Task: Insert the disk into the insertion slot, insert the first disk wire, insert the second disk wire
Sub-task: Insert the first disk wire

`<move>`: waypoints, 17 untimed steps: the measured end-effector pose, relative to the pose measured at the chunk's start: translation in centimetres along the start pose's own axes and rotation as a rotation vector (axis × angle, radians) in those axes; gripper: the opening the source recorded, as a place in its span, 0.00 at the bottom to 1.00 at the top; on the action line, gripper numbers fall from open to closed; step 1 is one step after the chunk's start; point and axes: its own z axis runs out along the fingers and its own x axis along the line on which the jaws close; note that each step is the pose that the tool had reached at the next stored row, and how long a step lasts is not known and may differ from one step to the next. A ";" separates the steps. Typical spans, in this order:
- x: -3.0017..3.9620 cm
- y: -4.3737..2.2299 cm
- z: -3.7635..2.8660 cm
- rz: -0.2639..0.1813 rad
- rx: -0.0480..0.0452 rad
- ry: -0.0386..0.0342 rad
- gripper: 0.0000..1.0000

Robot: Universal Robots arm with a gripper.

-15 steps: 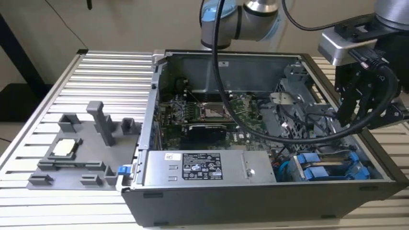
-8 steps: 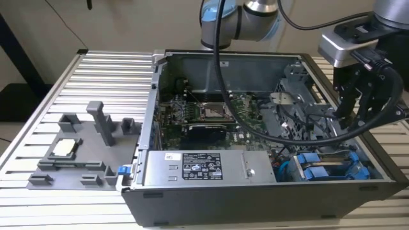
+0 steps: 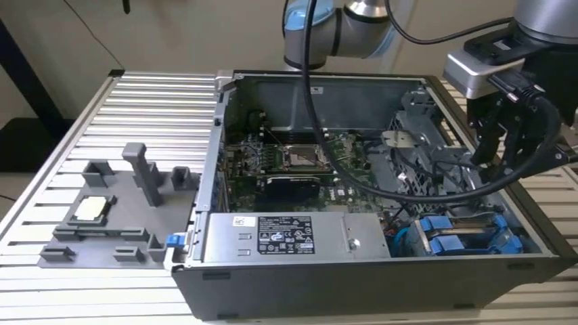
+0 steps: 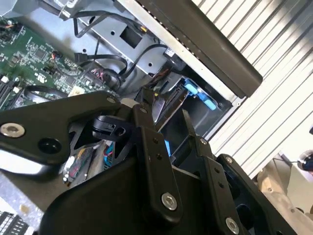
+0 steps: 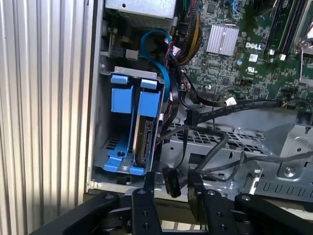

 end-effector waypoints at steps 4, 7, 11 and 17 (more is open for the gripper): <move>-0.21 0.44 0.16 -0.005 0.0095 0.0210 0.40; -0.24 0.49 0.20 -0.006 0.0106 0.0244 0.40; -0.24 0.50 0.19 -0.006 0.0108 0.0246 0.40; -0.24 0.49 0.20 -0.006 0.0112 0.0246 0.20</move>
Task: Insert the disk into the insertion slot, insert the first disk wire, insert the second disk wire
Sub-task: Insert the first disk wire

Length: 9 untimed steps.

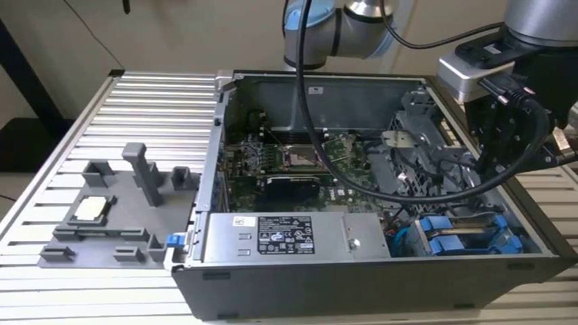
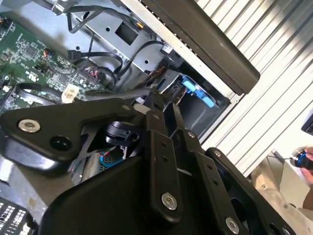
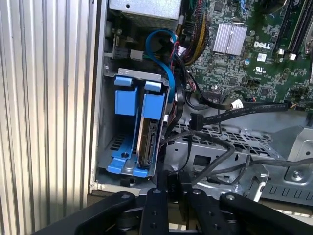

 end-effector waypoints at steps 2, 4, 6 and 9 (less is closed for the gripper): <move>0.00 0.00 0.00 0.000 0.0001 0.0001 0.19; 0.00 0.00 0.00 0.000 0.0002 0.0001 0.19; 0.00 0.00 0.00 0.000 0.0004 0.0001 0.19; 0.00 0.00 0.00 0.000 0.0006 0.0001 0.19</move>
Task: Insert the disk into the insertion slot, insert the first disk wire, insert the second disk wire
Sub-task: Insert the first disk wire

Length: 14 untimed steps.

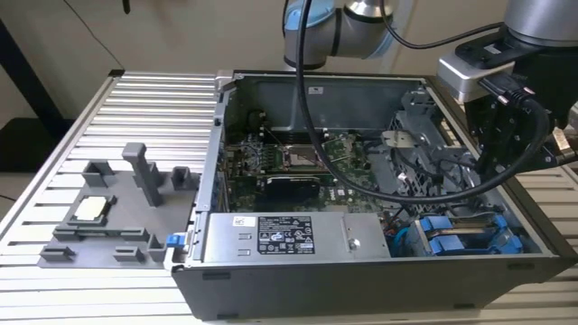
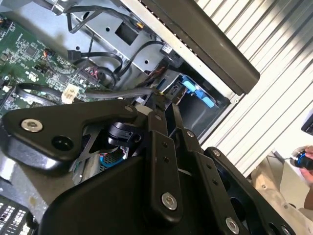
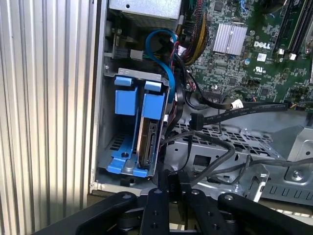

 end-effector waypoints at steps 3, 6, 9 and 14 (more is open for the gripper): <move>0.00 0.00 0.00 0.000 0.0002 0.0000 0.19; 0.09 -0.02 0.03 0.000 -0.0158 -0.0011 0.19; 0.68 -0.09 0.13 -0.001 -0.0490 -0.0062 0.19; 2.26 -0.38 0.52 -0.001 -0.0750 -0.0104 0.19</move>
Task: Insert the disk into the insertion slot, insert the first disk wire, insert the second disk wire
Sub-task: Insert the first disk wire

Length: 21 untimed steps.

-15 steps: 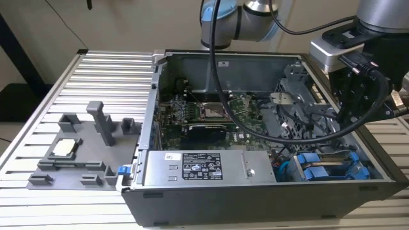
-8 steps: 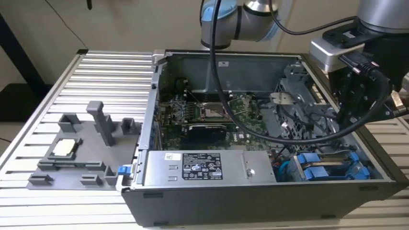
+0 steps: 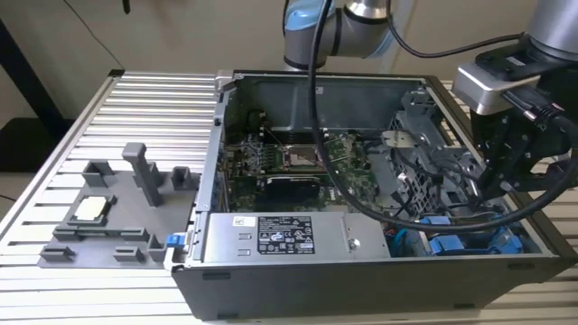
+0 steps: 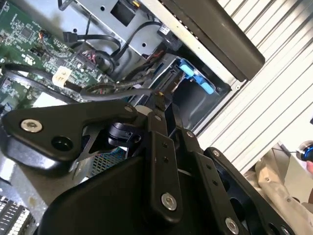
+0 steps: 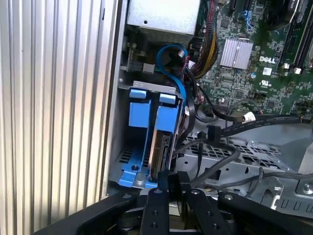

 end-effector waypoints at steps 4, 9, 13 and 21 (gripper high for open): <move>0.93 -0.40 0.37 0.000 -0.0141 -0.0023 0.19; 1.85 -1.05 0.86 0.000 -0.0358 -0.0056 0.19; 1.99 -1.38 0.99 0.000 -0.0454 -0.0073 0.19; 1.99 -1.36 1.13 0.021 -0.0367 -0.0661 0.19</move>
